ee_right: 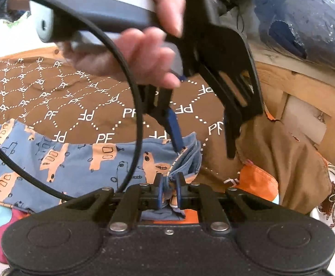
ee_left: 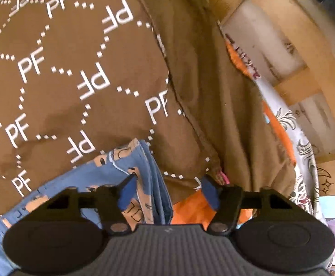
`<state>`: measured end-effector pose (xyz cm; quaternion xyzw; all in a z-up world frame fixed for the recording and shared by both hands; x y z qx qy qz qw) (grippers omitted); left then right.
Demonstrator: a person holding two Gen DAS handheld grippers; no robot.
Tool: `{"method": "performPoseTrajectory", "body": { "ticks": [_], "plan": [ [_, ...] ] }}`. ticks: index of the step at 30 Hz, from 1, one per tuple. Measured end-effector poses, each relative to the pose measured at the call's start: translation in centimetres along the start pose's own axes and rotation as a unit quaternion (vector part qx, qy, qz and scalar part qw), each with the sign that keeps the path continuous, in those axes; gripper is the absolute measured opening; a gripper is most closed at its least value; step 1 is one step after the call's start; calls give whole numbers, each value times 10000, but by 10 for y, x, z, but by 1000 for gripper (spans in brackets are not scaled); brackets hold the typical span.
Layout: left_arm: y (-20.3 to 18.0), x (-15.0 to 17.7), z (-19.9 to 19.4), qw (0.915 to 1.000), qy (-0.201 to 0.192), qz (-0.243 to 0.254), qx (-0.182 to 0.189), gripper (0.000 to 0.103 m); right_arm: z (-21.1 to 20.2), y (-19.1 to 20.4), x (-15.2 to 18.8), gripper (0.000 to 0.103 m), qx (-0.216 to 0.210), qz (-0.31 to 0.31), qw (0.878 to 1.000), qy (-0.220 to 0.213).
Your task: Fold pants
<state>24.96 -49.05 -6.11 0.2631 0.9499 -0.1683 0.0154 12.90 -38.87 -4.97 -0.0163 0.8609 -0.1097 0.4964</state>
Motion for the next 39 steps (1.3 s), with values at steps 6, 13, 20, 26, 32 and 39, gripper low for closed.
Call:
{"method": "performPoseTrajectory", "body": {
  "ticks": [6, 13, 20, 26, 32, 39],
  "plan": [
    [12, 0, 7, 9991, -212, -88, -349, 12, -1, -1, -1, 12, -39, -14, 10000, 2],
    [28, 4, 3, 9985, -315, -426, 133, 8, -2, -3, 0, 30, 50, 36, 10000, 32],
    [51, 17, -14, 9968, -416, -520, 433, 7, -1, -8, 3, 40, 261, 46, 9996, 50],
    [68, 27, -30, 9943, -535, -534, 751, 7, 7, -9, 9, 24, 194, 99, 9996, 191],
    [89, 44, -59, 9881, -827, -705, 1091, 7, -3, 5, 0, 13, 91, -222, 9997, -101],
    [141, 85, -114, 9721, -1368, -1076, 1571, 7, -37, 66, -20, 13, -446, -1167, 9895, -732]
  ]
}}
Point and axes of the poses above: each gripper's, at about its wrist camera, not at the fingertips, and z roughly the way its jaws point, y to its left, x to its underside, the point moved 10 cm from there along z, roughly the way its jaws point, and after that the axes turned 6 degrees about -z, right-handed, at the moved point
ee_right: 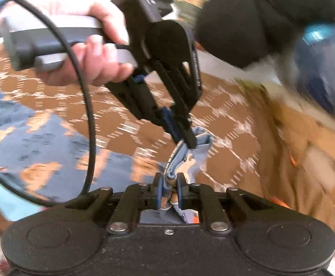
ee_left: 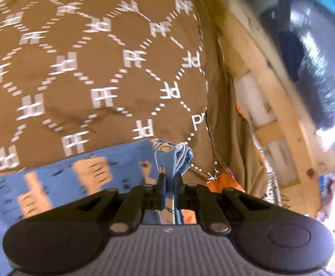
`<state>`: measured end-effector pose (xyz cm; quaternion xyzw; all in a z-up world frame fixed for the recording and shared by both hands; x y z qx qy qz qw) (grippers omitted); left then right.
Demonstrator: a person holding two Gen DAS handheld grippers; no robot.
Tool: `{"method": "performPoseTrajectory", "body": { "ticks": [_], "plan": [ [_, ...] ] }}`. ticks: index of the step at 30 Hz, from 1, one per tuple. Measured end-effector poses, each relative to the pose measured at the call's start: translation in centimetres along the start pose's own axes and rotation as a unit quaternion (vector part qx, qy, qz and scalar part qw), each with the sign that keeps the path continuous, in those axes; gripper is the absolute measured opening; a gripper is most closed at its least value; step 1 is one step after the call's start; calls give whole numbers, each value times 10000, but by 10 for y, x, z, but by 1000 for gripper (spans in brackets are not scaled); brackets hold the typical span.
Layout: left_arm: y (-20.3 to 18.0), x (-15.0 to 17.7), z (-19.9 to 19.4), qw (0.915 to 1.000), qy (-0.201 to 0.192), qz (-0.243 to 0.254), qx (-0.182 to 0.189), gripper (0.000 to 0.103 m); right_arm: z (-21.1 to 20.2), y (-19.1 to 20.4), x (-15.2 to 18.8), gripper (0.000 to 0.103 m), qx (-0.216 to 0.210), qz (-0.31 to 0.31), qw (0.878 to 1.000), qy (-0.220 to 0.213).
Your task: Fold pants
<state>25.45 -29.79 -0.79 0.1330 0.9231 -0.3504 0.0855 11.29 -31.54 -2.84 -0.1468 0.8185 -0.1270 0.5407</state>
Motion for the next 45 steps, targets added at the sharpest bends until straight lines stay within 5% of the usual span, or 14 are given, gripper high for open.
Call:
{"method": "performPoseTrajectory", "body": {
  "ticks": [6, 14, 16, 18, 22, 25, 29, 32, 45],
  "plan": [
    [54, 17, -53, 9982, -436, -392, 114, 7, -7, 59, -28, 12, -674, -480, 9965, -155],
    [147, 45, -70, 9919, -659, -1047, 279, 7, 10, 131, -27, 12, -1387, -817, 9866, 270],
    [163, 51, -70, 9893, -704, -1204, 420, 13, 16, 144, -20, 12, -1447, -904, 9844, 420],
    [177, 56, -68, 9864, -810, -1359, 447, 52, 21, 151, -12, 14, -1450, -970, 9833, 526],
    [190, 62, -67, 9830, -995, -1411, 623, 62, 22, 155, -6, 18, -1376, -976, 9844, 508],
    [195, 59, -66, 9802, -1075, -1525, 665, 61, 24, 155, -7, 18, -1324, -881, 9858, 546],
    [197, 55, -60, 9815, -1058, -1539, 420, 25, 26, 150, -7, 18, -1273, -749, 9872, 594],
    [189, 53, -61, 9825, -1127, -1416, 431, 15, 25, 150, -7, 18, -1248, -726, 9876, 623],
    [171, 56, -73, 9871, -1286, -952, -91, 8, 23, 150, -10, 12, -1222, -675, 9888, 531]
  ]
}}
Point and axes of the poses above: each gripper's, at about its wrist camera, not at the fingertips, and z roughly the way its jaws point, y to its left, x to its underside, the point moved 10 cm from there along z, roughly the way its jaws point, and after that the axes turned 6 degrees about -z, right-handed, at the moved point
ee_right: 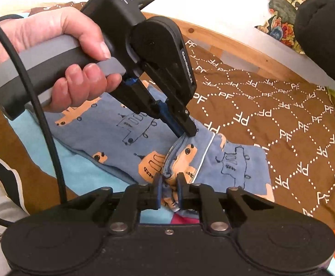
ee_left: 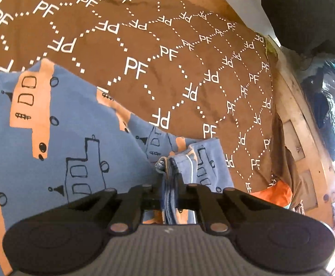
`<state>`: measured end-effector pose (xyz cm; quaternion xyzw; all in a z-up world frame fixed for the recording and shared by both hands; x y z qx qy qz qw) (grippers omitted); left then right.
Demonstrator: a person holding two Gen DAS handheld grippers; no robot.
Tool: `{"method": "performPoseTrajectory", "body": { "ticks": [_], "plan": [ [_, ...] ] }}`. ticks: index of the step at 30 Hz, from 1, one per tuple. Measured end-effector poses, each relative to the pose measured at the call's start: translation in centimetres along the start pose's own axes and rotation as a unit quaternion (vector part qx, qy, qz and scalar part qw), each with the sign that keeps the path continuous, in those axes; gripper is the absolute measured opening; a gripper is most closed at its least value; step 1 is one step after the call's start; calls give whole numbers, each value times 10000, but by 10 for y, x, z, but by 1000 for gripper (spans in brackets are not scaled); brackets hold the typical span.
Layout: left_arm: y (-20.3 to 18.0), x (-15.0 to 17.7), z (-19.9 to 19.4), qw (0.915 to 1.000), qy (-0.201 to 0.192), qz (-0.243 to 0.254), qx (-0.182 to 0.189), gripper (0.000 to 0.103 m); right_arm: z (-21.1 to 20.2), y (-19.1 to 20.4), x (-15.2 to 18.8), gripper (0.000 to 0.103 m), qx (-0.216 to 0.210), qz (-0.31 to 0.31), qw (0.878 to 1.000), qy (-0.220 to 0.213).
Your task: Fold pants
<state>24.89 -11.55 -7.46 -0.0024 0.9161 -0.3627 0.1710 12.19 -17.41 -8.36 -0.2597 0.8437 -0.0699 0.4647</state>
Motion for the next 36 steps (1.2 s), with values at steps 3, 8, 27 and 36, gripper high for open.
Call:
{"method": "performPoseTrajectory", "body": {
  "ticks": [3, 8, 27, 36],
  "plan": [
    [-2, -4, -8, 9999, 101, 64, -70, 7, -6, 0, -7, 11, -53, -7, 9999, -86],
    [4, -15, -30, 9999, 103, -7, -110, 7, -17, 7, -30, 10, -189, 31, 9993, -322],
    [87, -17, -94, 9955, -60, 168, -934, 7, 9, 105, -75, 10, -1474, -435, 9879, -207],
    [92, -11, -109, 9866, -570, 368, -1486, 74, -6, 53, -58, 70, -1021, -760, 9906, -506]
  ]
}}
Point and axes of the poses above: each gripper's, at about its wrist camera, not at the fingertips, and z roughly the way its jaws point, y to its left, x to its underside, the point moved 10 cm from there along z, roughly the way its jaws point, and after that the axes turned 6 degrees about -z, right-handed, at the moved point
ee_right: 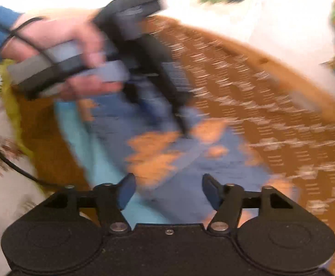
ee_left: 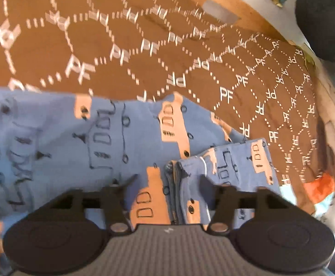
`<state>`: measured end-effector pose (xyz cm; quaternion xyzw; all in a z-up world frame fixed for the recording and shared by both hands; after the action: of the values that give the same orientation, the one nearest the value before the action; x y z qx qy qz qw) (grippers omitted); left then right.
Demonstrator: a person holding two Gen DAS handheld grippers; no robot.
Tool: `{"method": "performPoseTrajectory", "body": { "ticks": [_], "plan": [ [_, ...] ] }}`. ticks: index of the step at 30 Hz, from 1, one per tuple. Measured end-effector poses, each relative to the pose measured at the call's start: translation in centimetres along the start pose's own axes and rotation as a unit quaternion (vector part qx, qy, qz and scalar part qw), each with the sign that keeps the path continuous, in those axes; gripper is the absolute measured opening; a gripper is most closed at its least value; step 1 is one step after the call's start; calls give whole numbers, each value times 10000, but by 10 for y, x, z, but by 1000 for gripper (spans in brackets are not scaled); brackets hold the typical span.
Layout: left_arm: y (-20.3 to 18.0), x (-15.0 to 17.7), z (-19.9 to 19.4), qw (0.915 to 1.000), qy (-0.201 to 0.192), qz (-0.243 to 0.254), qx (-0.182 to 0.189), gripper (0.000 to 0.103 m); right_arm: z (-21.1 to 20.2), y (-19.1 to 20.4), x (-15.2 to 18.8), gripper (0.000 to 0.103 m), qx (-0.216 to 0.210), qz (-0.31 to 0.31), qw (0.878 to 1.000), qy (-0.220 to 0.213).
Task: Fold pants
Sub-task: 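Open both grippers and release the folded pants onto the sheet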
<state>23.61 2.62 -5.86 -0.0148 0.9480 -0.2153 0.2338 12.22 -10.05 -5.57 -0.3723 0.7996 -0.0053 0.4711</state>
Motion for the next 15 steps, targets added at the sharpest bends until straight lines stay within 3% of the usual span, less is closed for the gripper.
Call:
{"method": "performPoseTrajectory", "body": {
  "ticks": [2, 5, 8, 12, 13, 15],
  "plan": [
    [-8, -1, -6, 9989, -332, 260, -192, 80, 0, -39, 11, 76, 672, -77, 9976, 119],
    [-21, 4, 3, 9966, -580, 397, -429, 83, 16, -102, 26, 76, 1434, -35, 9890, 368],
    [-8, 13, 25, 9920, -418, 133, -1187, 81, 46, -141, 38, 76, 1522, 214, 9872, 414],
    [-6, 16, 27, 9877, -688, 526, -1301, 81, 91, -158, 67, 80, 1462, 125, 9843, 986],
    [-6, 17, 26, 9863, -695, 654, -1343, 81, 91, -163, 69, 87, 1486, 173, 9844, 923],
    [-5, 19, 19, 9858, -691, 702, -1358, 81, 82, -170, 68, 85, 1644, 389, 9813, 919]
  ]
}}
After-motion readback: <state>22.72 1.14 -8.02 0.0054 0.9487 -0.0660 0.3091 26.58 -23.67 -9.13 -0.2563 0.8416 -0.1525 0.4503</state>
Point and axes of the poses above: each gripper's, at about its wrist camera, not at the fingertips, and z roughly the way its jaws point, y to its left, x to its underside, the point moved 10 cm from there along z, roughly the way its jaws point, and after that the axes turned 6 degrees about -z, right-handed, at the moved point
